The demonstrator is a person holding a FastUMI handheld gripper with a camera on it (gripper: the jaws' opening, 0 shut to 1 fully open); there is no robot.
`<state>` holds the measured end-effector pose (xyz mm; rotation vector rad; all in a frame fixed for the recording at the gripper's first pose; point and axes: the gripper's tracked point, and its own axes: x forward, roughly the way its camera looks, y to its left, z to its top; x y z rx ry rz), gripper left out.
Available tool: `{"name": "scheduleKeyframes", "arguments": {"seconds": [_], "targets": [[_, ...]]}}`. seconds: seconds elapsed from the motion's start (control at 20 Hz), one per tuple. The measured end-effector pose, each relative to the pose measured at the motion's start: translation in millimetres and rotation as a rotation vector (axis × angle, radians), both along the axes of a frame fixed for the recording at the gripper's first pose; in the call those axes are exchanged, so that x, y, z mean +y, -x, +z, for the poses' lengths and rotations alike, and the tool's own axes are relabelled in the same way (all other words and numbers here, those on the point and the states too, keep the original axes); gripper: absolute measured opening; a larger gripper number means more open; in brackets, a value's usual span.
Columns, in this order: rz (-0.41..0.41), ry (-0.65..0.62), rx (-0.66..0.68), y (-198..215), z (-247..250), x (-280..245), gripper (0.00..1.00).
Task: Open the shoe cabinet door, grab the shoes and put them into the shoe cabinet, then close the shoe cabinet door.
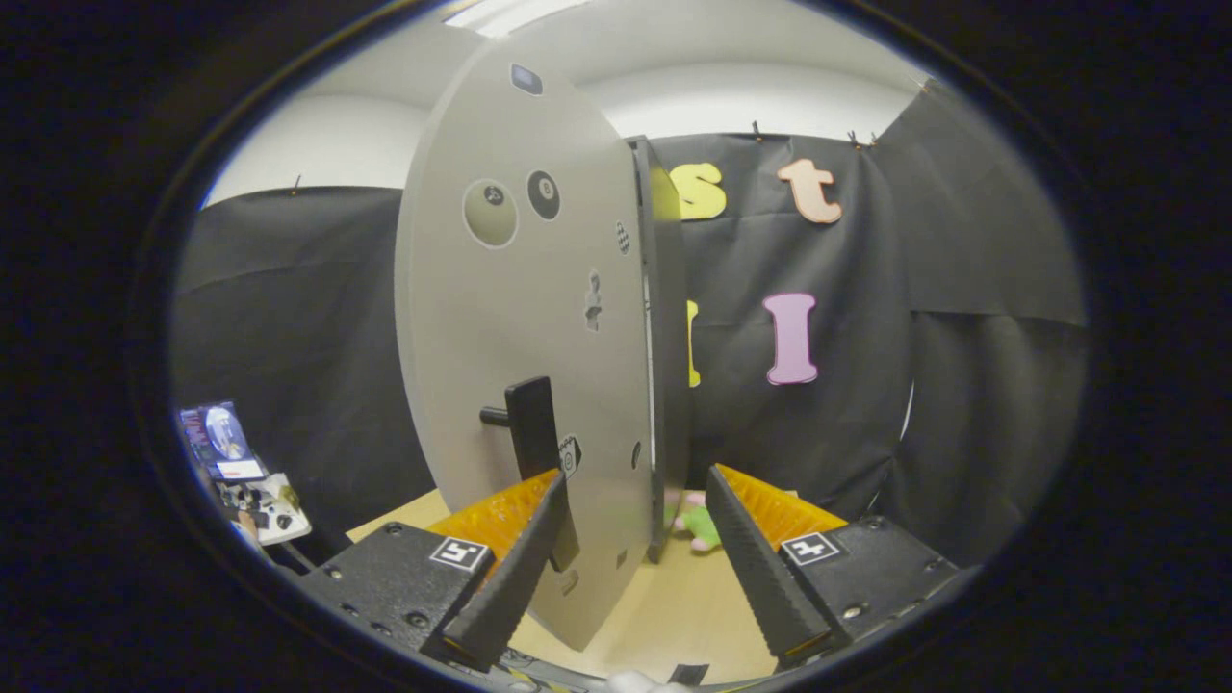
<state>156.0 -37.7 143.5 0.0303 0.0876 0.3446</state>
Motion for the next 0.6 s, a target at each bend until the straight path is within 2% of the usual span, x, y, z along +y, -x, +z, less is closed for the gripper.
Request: {"name": "scheduleKeyframes", "arguments": {"seconds": [0.3,0.6], "targets": [[-0.002,-0.005,0.017,1.2,-2.8,74.7,0.96],[-0.017,-0.039,0.051,-20.5,-8.5,153.2,0.96]]}}
